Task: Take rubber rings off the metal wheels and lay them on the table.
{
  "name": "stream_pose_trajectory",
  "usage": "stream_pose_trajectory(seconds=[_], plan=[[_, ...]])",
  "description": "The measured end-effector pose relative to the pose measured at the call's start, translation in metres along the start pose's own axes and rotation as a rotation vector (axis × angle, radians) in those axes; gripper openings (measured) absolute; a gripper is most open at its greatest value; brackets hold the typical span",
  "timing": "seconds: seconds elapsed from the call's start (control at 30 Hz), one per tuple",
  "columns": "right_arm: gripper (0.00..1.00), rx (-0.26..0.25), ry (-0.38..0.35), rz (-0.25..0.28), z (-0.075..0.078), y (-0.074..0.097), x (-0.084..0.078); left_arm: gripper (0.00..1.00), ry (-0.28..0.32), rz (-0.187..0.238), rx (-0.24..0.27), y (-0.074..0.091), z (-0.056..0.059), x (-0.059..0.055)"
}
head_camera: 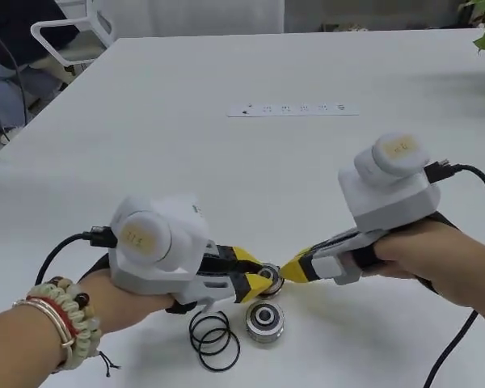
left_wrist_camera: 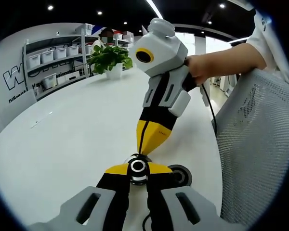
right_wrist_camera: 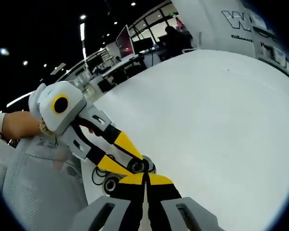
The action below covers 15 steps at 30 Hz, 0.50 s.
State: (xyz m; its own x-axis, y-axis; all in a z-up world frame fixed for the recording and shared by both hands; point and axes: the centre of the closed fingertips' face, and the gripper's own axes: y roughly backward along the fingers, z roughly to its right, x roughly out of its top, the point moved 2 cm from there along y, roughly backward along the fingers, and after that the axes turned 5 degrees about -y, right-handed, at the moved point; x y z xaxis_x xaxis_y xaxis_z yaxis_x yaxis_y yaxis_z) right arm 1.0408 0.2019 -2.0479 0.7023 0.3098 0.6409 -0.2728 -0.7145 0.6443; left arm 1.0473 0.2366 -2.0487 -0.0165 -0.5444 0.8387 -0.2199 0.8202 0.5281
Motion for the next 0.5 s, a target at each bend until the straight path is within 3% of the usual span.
stream_pose_trajectory(seconds=[0.5], plan=[[0.00,0.011,0.066,0.004,-0.0028,-0.0003,0.0034,0.07,-0.003,-0.003,0.002,-0.0001,0.0001,0.0002]])
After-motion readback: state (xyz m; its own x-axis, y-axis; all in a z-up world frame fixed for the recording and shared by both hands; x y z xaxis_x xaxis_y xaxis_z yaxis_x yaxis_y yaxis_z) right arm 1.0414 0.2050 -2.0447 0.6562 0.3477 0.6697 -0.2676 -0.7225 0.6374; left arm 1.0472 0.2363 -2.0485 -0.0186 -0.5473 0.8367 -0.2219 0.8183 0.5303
